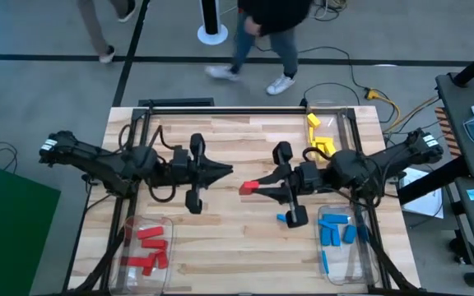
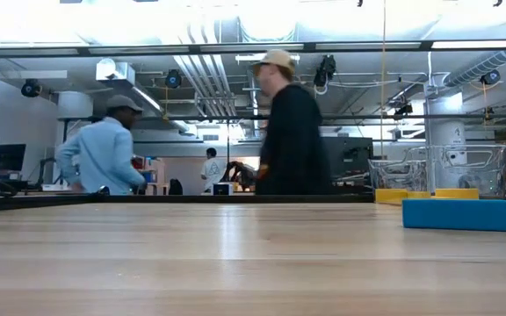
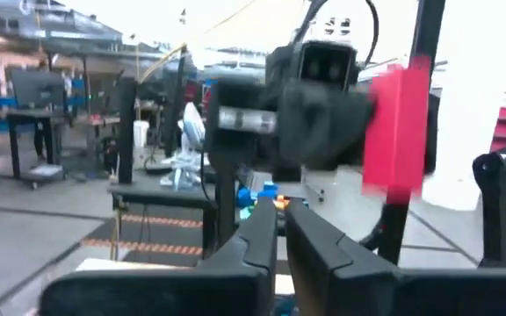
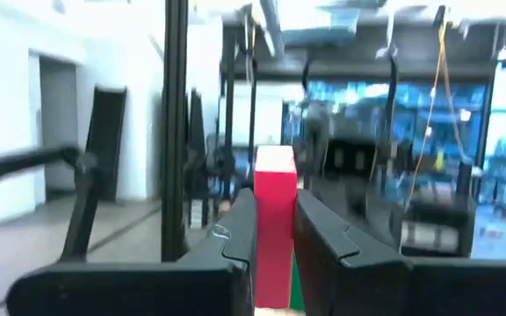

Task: Sort blocks
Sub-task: Put the red block into the bottom left transparent bin

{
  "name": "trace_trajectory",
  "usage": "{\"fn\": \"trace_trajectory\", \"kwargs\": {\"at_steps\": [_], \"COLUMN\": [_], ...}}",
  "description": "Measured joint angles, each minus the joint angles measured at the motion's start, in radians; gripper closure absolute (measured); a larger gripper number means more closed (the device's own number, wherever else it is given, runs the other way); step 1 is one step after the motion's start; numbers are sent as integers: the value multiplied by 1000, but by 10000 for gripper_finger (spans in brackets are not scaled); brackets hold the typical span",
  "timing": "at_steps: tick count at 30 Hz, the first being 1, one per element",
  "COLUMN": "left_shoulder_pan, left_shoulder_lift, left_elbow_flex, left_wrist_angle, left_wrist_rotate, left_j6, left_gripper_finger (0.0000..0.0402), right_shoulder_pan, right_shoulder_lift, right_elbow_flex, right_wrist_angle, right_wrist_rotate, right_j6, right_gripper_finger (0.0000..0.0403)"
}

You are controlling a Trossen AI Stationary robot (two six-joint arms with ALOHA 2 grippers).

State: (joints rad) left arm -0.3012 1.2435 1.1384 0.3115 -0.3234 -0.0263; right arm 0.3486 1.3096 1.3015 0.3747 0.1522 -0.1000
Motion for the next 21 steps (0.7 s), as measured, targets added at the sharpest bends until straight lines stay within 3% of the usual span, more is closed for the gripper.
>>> {"fn": "trace_trajectory", "kwargs": {"at_steps": [5, 15, 21], "left_shoulder_pan": [-2, -3, -5], "left_shoulder_lift": [6, 52, 52], "left_elbow_flex": [-7, 47, 73], "left_wrist_angle": [3, -9, -64], "left_wrist_rotate": [60, 27, 56], "left_j6": [-14, 34, 28], "left_gripper_finger": [355, 246, 216], "right_shoulder_pan": [-20, -59, -74], "right_shoulder_lift": [17, 111, 114], "right_elbow_flex": [57, 133, 133], "right_wrist_angle": [14, -3, -21], "right_wrist_rotate": [3, -3, -7], "right_j6": [-16, -16, -12], "right_gripper_finger": [363, 363, 363]}}
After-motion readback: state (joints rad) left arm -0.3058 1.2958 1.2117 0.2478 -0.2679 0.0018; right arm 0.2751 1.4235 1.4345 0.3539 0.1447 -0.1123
